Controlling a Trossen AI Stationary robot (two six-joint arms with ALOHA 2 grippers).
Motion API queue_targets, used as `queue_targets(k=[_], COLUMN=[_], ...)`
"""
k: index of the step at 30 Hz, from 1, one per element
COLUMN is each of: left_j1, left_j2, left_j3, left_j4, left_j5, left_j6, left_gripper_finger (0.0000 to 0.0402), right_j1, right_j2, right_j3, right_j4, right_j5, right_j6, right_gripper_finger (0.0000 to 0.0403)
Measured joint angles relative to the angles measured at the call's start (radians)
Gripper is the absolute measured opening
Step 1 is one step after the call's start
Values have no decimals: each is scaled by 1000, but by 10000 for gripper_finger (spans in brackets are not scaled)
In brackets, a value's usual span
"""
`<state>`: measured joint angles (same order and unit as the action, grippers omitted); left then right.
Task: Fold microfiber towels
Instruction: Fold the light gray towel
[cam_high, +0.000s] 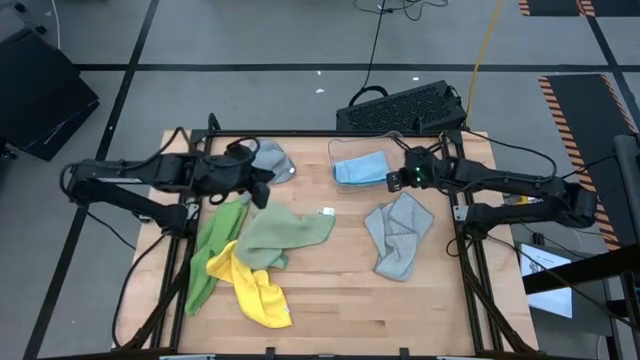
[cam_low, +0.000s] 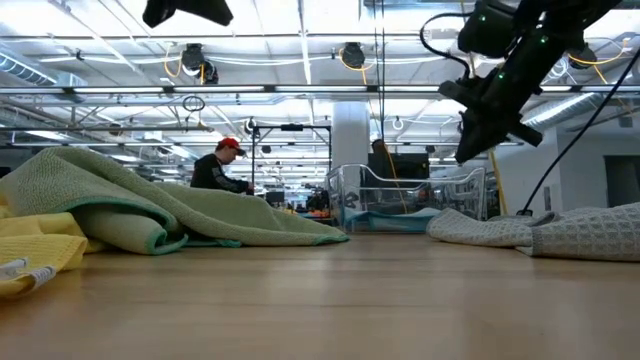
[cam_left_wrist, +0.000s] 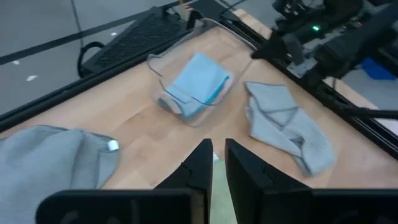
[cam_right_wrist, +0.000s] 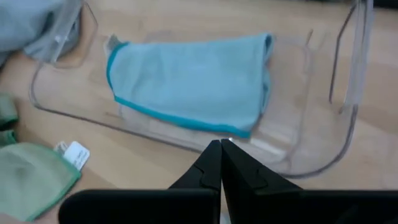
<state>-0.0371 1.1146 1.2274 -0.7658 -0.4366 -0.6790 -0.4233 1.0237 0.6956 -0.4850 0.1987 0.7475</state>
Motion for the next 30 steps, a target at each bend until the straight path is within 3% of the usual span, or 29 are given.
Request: queue_targets(k=[8, 23, 30], left_j1=[39, 44, 44], left_j2=[18, 17, 17], left_j3=[0, 0, 0], left_j4=[4, 6, 6], left_j5=[10, 155, 227], left_j6=[13, 56, 96], left_gripper_finger=[42, 42, 42], right_j1=[-50, -124, -123], right_j2=[0, -2, -2], right_j3=[0, 3, 3], right_j4=[-22, -115, -136], right_j5=[-43, -15, -36], right_j6=[55, 45, 119], right_gripper_finger=[0, 0, 0])
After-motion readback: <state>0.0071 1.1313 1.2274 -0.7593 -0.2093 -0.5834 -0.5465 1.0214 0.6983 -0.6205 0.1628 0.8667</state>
